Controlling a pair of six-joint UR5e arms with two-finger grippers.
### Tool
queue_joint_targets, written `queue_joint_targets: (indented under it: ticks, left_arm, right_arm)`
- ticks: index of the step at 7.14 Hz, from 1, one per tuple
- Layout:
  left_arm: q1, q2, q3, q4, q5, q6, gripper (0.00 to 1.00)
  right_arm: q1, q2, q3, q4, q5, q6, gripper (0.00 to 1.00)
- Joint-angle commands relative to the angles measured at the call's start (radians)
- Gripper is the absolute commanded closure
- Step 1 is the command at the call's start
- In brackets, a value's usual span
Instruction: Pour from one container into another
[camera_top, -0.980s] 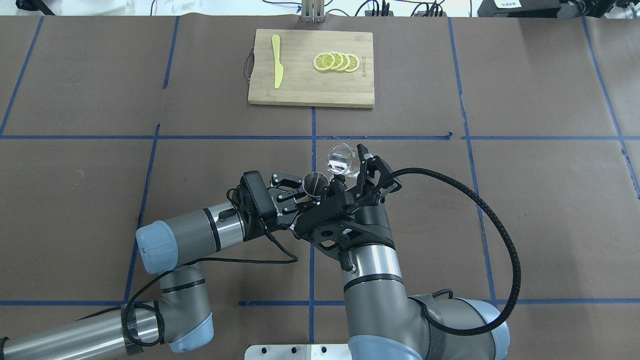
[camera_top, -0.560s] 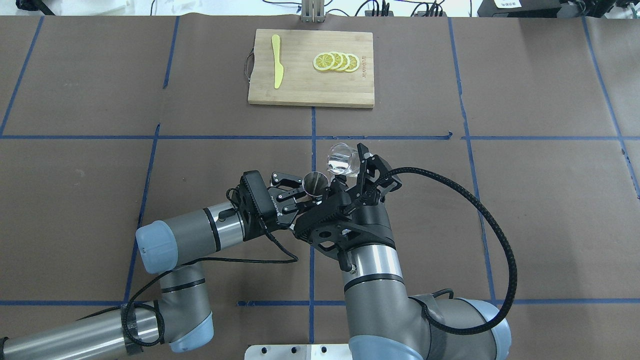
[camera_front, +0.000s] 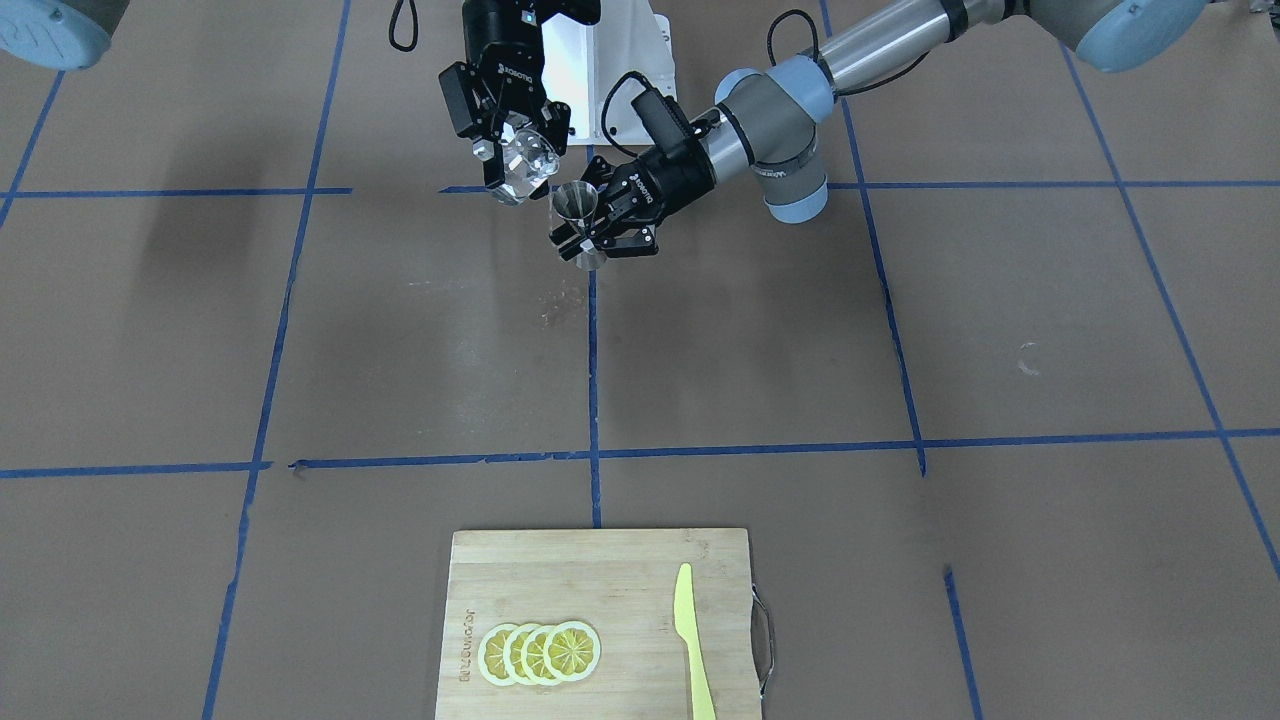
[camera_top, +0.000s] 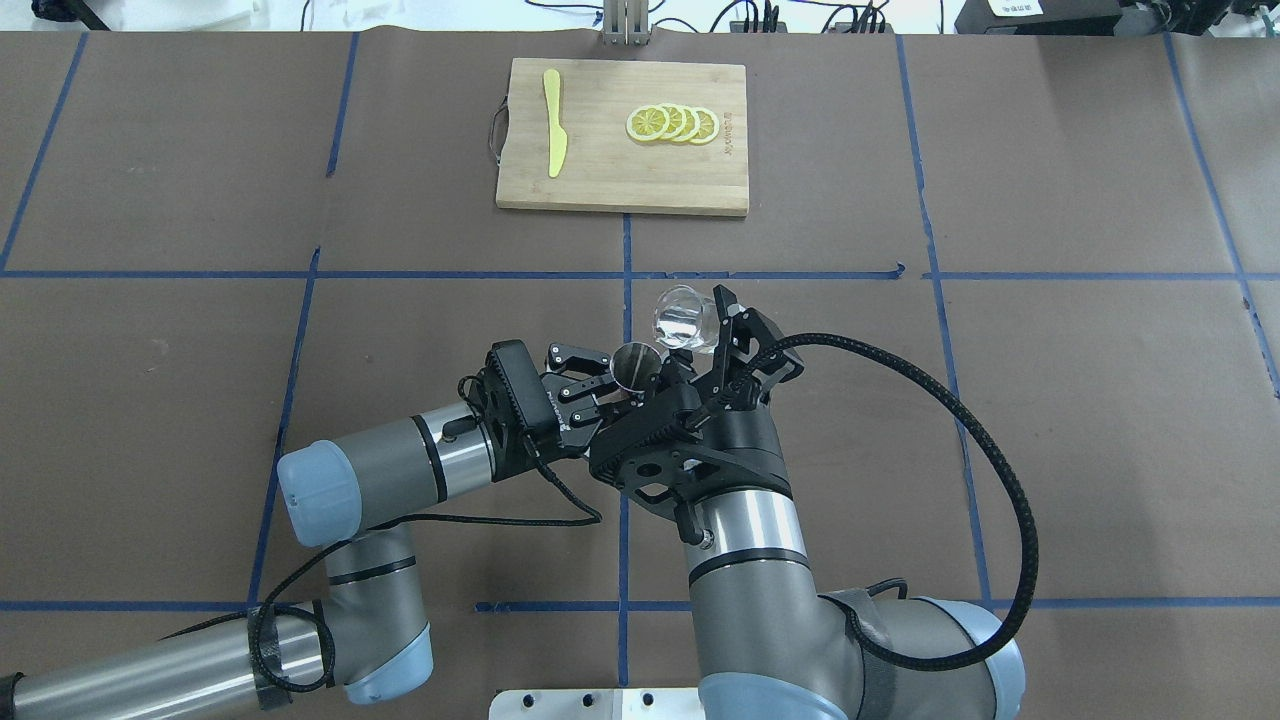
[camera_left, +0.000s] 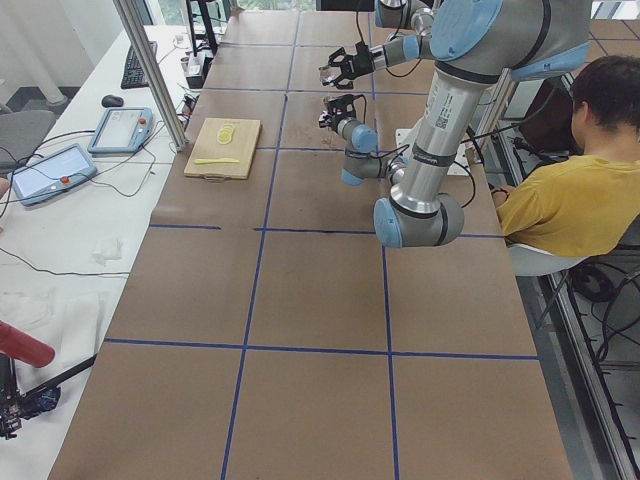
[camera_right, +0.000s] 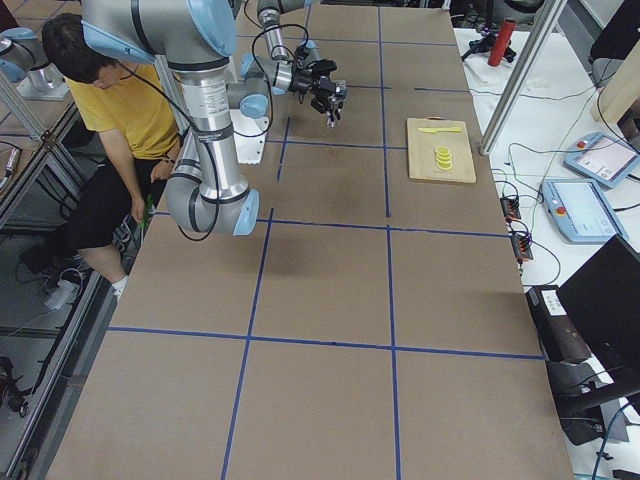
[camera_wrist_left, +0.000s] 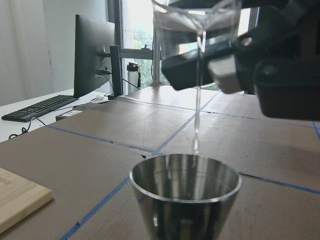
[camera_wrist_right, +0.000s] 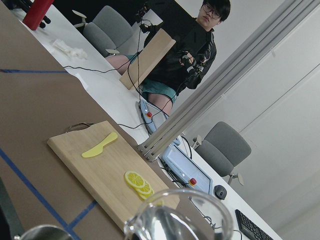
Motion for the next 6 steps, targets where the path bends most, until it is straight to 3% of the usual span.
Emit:
queue_joint_targets:
  ticks: [1, 6]
  left_arm:
    - [0.000, -0.016, 0.011, 0.000, -0.001, 0.000, 1.00]
    - [0.002, -0.016, 0.011, -0.002, -0.001, 0.000, 1.00]
  right_arm:
    - [-0.001, 0.001, 0.001, 0.000, -0.001, -0.004, 1.00]
    - [0.000, 0.003, 0.003, -0.027, -0.003, -0.076, 1.00]
